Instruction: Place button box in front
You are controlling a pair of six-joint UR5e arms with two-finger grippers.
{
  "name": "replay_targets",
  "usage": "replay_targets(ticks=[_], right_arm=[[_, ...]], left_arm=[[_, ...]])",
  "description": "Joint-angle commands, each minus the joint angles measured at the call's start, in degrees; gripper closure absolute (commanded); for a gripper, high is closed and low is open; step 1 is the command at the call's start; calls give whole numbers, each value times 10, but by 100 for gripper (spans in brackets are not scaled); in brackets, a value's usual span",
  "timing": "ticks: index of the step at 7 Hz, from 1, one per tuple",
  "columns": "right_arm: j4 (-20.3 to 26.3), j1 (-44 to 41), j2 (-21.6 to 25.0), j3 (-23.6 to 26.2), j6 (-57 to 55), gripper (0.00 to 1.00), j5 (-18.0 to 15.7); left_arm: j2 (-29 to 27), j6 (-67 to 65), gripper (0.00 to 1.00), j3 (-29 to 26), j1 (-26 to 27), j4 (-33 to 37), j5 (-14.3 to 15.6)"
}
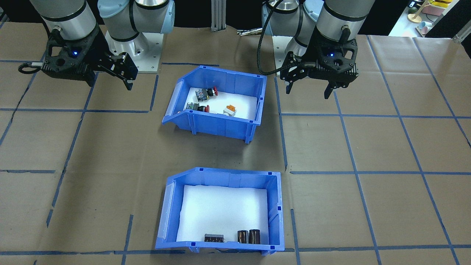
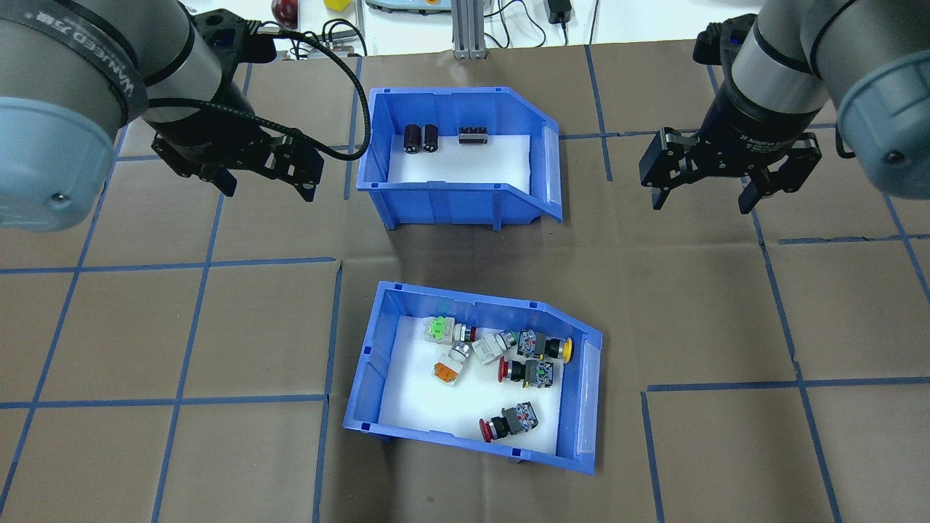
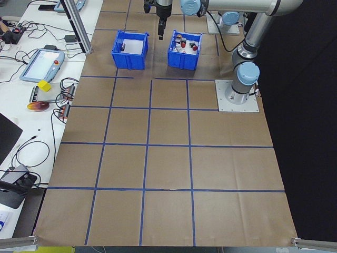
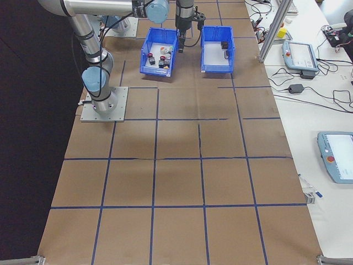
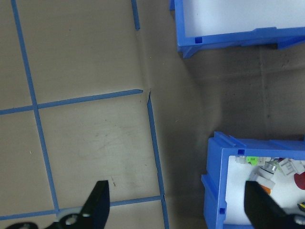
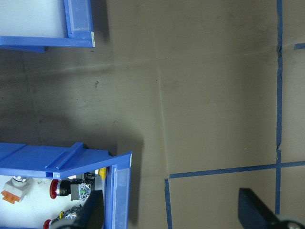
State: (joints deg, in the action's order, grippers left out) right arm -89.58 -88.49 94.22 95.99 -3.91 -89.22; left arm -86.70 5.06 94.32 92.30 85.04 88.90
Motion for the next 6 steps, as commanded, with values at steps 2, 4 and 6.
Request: replay_targets(ticks=[2, 4, 6], right_arm=[[-3, 2, 4, -12, 104, 0, 1], [-4, 0, -16, -22, 250, 0, -2], [-39, -3, -76, -62, 388, 0, -1]], left_arm=[[7, -2, 1, -6, 0, 9, -4], [17, -114, 1, 9, 1, 7, -90], [37, -323, 1, 54, 2, 9, -90]])
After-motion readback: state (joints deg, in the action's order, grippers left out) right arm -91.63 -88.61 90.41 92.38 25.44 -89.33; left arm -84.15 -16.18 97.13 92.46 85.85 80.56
